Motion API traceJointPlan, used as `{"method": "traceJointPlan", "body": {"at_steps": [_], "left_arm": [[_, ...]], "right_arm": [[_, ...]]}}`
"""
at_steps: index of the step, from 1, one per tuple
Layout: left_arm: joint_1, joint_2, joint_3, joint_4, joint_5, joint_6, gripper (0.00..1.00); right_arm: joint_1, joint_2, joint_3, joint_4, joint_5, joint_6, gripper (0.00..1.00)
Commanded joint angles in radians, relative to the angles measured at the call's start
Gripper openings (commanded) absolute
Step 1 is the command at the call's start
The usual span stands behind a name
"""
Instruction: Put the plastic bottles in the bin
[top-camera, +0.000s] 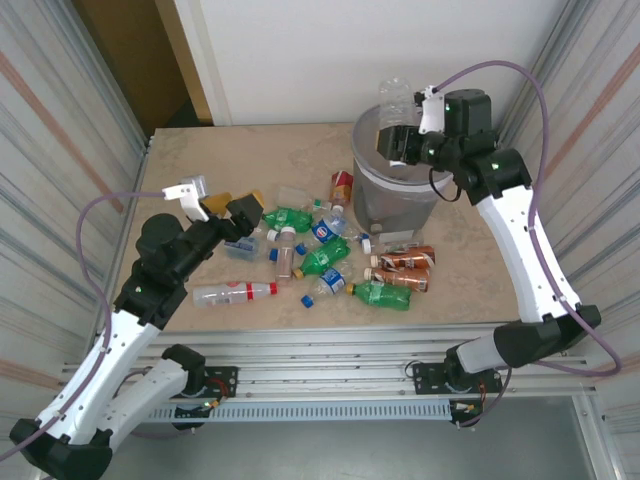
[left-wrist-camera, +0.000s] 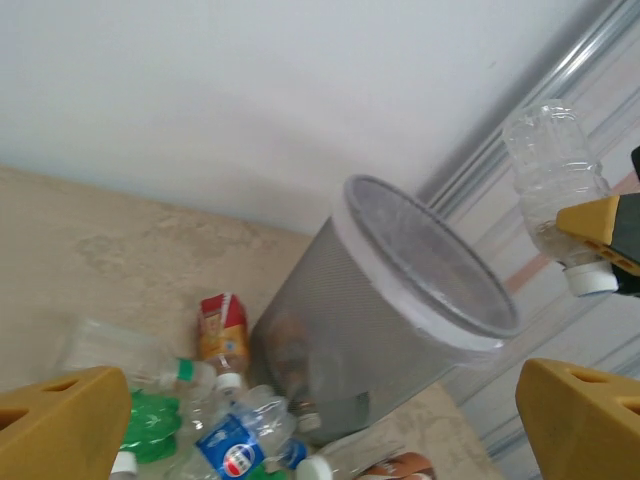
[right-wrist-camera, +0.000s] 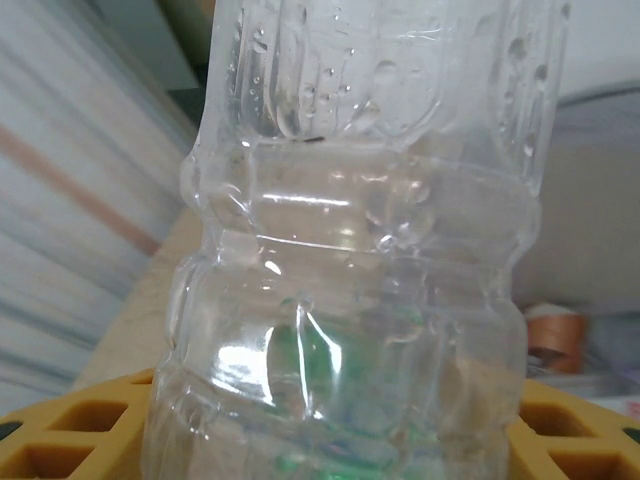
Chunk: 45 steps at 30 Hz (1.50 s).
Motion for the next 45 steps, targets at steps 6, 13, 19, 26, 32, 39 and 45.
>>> {"method": "traceJointPlan", "body": {"at_steps": [6, 13, 19, 26, 32, 39, 45], "left_arm": [[0.001, -0.023, -0.035, -0.035, -0.074, 0.045, 0.99], [0.001, -0.024, -0.042, -0.061, -0.109, 0.046, 0.99], [0.003, -0.02, -0.046, -0.068, -0.122, 0.048, 0.99], [0.006, -0.016, -0.046, -0.085, -0.143, 0.047, 0.99], [0.013, -0.015, -0.051, -0.093, -0.148, 0.045, 0.99], [0.022, -0.016, -0.058, -0.1, -0.154, 0.042, 0.99], [0.028, -0.015, -0.054, -0.136, -0.177, 0.041, 0.99]], "right_arm": [[-0.105, 0.203, 0.184, -0.176, 0.02, -0.139, 0.3], [-0.114, 0.306, 0.23, -0.245, 0.171, -0.195, 0.4], [-0.117, 0.348, 0.224, -0.269, 0.286, -0.214, 0.64], [-0.117, 0.355, 0.216, -0.263, 0.365, -0.212, 0.85], [-0.116, 0.337, 0.216, -0.238, 0.361, -0.204, 0.86], [-0.106, 0.289, 0.164, -0.174, 0.333, -0.198, 0.83], [-0.08, 0.236, 0.108, -0.11, 0.324, -0.191, 0.81]]}}
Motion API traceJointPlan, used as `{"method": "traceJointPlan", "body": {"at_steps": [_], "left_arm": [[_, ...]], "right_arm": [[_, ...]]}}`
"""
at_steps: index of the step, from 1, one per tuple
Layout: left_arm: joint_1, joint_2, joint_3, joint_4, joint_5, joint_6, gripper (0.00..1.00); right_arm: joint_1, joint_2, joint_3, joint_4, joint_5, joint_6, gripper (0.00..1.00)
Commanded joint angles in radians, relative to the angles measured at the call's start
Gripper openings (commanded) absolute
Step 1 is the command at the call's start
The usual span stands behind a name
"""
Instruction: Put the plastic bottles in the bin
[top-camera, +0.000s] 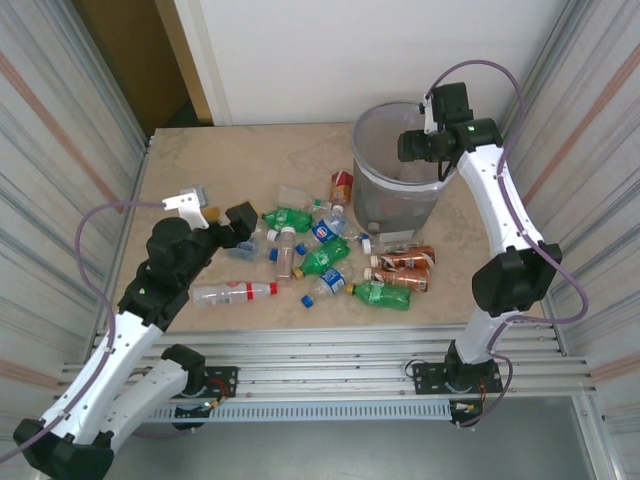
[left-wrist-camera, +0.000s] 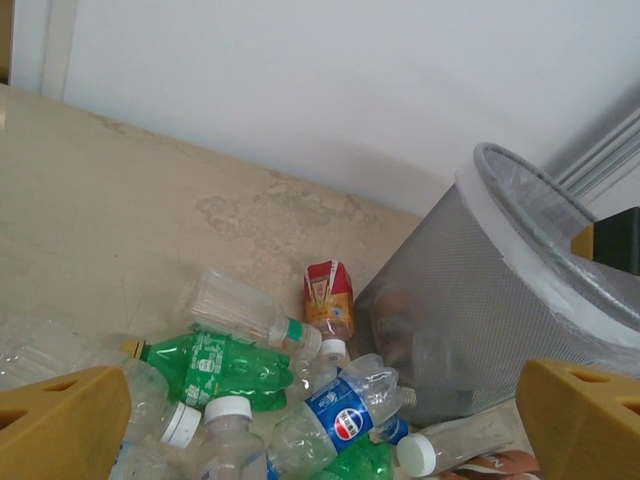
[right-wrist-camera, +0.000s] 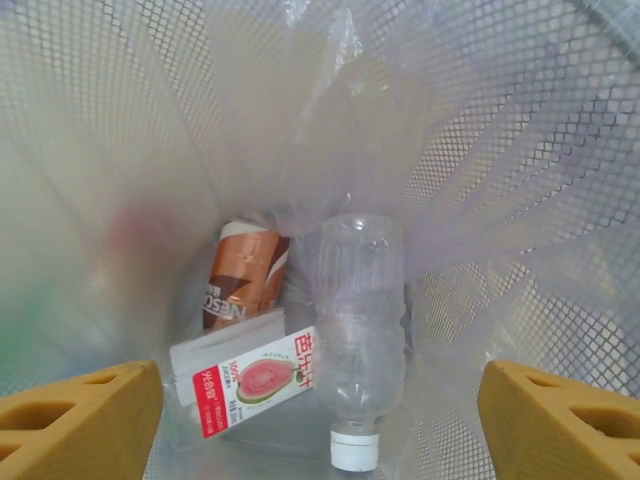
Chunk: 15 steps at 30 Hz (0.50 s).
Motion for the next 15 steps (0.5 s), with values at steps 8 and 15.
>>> {"method": "traceJointPlan", "body": {"at_steps": [8, 15], "left_arm": [[0.019, 0.007, 0.019, -0.211, -0.134, -0.063, 0.99], [0.019, -0.01, 0.011, -0.437, -0.245, -0.284, 0.99]], "right_arm": [[0.085, -0.164, -0.098, 0.12, 0.043, -0.004, 0.87], [0.106, -0.273, -0.205, 0.177, 0.042, 0.038, 0.98]]}}
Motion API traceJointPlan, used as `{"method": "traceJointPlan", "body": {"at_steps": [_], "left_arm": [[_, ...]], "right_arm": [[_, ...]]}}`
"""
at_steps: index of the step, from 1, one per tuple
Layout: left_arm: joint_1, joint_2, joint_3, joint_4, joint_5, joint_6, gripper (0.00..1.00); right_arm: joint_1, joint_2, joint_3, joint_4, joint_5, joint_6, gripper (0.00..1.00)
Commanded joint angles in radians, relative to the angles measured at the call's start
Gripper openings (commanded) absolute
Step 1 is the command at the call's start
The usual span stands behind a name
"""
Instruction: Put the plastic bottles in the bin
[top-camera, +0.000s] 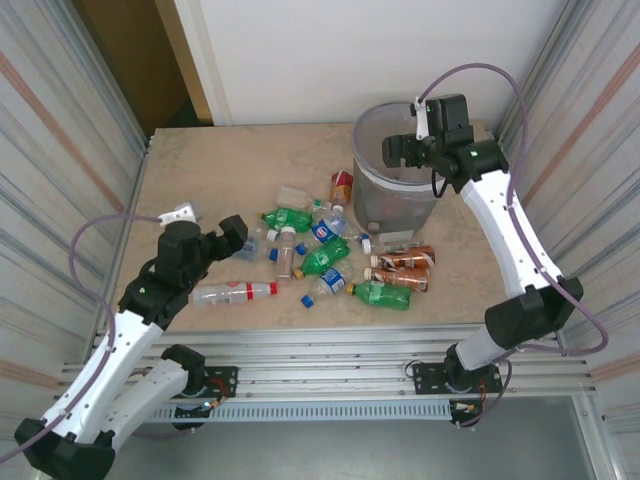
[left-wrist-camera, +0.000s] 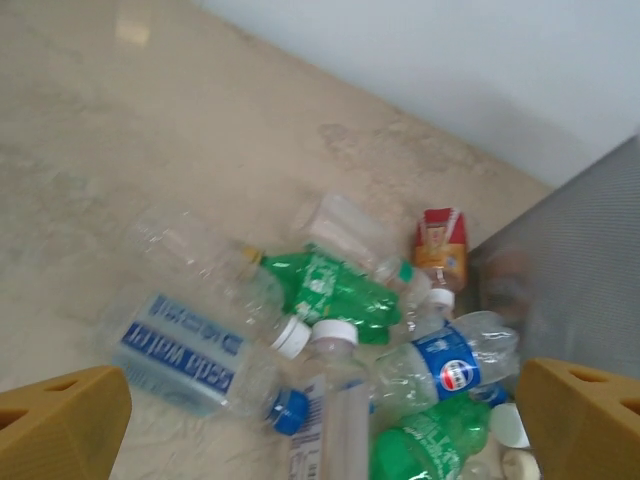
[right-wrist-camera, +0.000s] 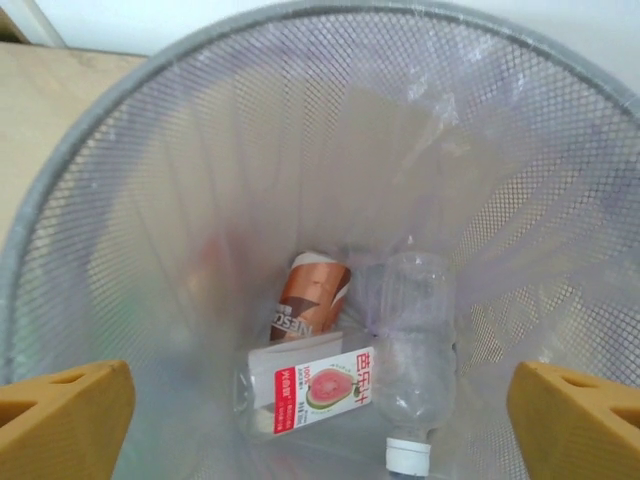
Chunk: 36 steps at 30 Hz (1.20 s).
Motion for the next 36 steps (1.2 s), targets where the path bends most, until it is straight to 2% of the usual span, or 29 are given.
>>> {"method": "traceJointPlan", "body": {"at_steps": [1, 6, 11, 17, 23, 30, 36], "left_arm": [[0.007, -0.021, 0.003, -0.17, -0.096, -0.168, 0.99], [0.007, -0.041, -0.064, -0.303, -0.092, -0.35, 0.98], [0.007, -0.059, -0.176, -0.315, -0.009, -0.47, 0.97], [0.006, -0.079, -0.274, -0.309, 0.024, -0.577, 0.97], [0.007, -0.073, -0.33, -0.243, 0.022, -0.603, 0.95], [0.011, 0.006, -0.368, -0.136, 0.001, -0.618, 0.93], [0.057, 0.082, -0.385, -0.04, 0.039, -0.617, 0.9]], "right_arm": [[0.004, -0.069, -0.052, 0.049, 0.016, 0.043, 0.98], [0.006, -0.115, -0.115, 0.074, -0.006, 0.089, 0.98], [0.006, -0.142, -0.161, 0.102, -0.028, 0.128, 0.98], [0.007, -0.177, -0.222, 0.155, -0.046, 0.153, 0.98], [0.008, -0.201, -0.256, 0.19, -0.084, 0.163, 0.98], [0.008, -0.207, -0.268, 0.2, -0.117, 0.172, 0.98], [0.008, -0.208, -0.279, 0.197, -0.13, 0.183, 0.98]]}}
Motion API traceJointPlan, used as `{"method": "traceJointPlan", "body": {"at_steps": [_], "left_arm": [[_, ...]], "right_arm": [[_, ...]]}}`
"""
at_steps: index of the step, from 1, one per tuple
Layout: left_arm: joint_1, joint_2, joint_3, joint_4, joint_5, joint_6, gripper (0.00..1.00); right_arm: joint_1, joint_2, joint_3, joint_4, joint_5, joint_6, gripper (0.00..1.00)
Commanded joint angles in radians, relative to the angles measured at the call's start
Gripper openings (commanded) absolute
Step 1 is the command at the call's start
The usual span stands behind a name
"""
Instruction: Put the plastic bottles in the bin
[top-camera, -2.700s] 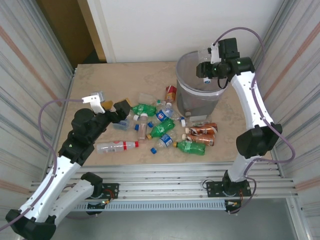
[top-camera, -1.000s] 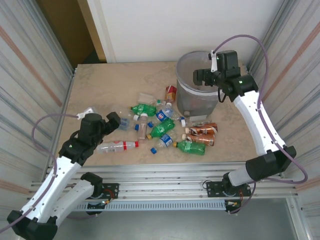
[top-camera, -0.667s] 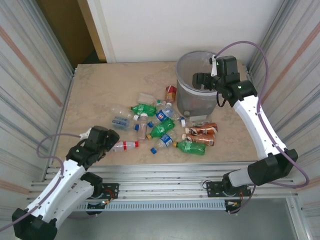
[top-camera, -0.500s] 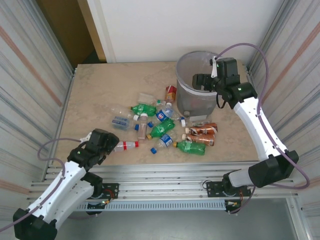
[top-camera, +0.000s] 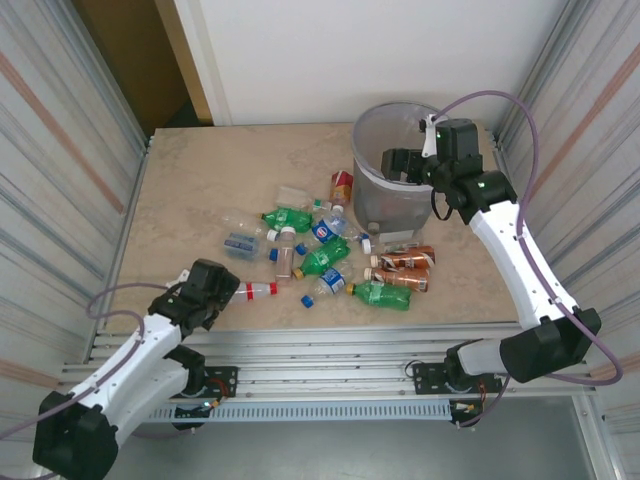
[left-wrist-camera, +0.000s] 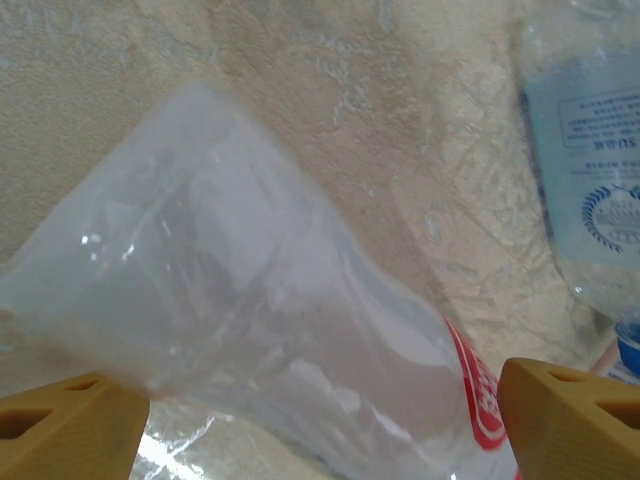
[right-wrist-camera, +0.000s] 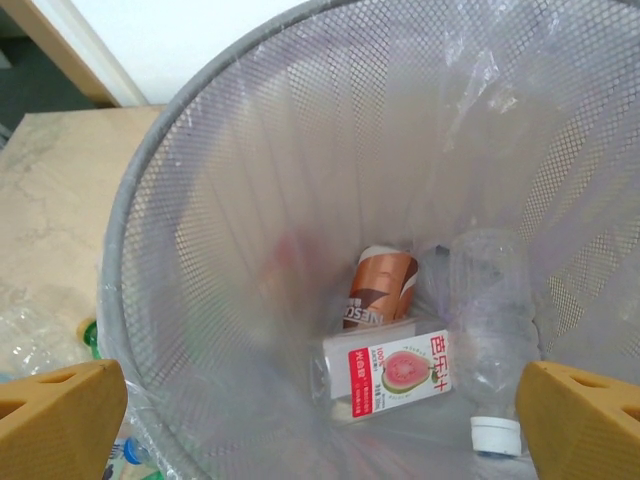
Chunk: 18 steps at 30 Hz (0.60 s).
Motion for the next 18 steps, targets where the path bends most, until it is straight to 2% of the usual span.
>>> {"method": "traceJointPlan", "body": {"at_steps": [1, 9, 18], "left_arm": [[0.032, 0.035, -0.007, 0.064, 0.01, -0.013, 0.9], [0.096, 0.103, -0.011, 0.094, 0.022, 0.014, 0.86], [0.146, 0.131, -0.023, 0.147, 0.024, 0.038, 0.67]], "right_arm": [[0.007, -0.03, -0.009, 0.014, -0.023, 0.028, 0.98], [0.009, -0.027, -0.012, 0.0, -0.013, 0.03, 0.98], [0.012, -0.024, -0.01, -0.003, -0.038, 0.03, 0.98]]}}
